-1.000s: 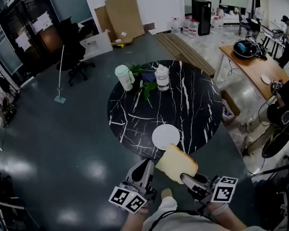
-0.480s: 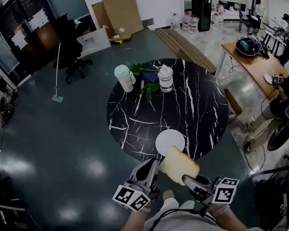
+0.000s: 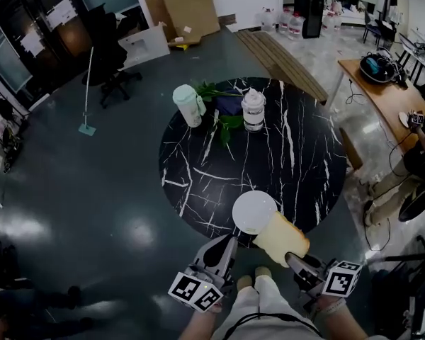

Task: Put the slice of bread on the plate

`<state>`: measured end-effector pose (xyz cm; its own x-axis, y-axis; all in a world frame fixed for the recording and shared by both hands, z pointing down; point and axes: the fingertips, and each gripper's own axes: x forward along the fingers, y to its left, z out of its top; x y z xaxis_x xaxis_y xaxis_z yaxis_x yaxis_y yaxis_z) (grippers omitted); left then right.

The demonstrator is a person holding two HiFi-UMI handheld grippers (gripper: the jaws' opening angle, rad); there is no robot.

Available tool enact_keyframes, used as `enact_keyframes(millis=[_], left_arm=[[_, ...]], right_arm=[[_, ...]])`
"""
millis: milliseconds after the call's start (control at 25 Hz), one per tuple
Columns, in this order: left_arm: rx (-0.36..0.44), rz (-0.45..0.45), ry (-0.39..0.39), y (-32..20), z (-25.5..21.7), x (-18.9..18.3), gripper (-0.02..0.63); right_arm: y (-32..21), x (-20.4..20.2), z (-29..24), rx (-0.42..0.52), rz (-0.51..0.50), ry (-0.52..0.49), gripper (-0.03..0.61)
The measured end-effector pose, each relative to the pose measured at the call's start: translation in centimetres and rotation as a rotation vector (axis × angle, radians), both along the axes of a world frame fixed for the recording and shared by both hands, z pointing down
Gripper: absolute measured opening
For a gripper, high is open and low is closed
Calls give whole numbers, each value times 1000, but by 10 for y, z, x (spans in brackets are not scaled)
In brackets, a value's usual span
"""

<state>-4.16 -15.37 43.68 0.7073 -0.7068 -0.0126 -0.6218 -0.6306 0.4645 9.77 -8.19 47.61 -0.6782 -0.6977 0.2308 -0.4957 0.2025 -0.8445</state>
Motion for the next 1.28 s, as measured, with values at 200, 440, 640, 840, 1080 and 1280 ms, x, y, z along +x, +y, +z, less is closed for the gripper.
enact_keyframes(millis=[200,440,640,840,1080,1280], left_arm=[[-27,-48,-6,-8,16,-9,8],[-52,-86,14,-12,36,-12,8],[-69,-112,22,-14,46,-13,8],[-68,-133,13,-19,55,-15,8],[-53,-134,-17,-26,68,-9,8],[-58,-134,-16,-29,83,4,8]], right_arm=[[-20,2,13,-22,-30,-2,92],[-44,-12,38,-69,-51,-61,92],[-68,-33,55,-128,-47,-215,92],[-90,-41,75,-192,1,-285,92],[-101,-44,92,-230,37,-311,92],[-106,-45,107,-290,86,-356,92]])
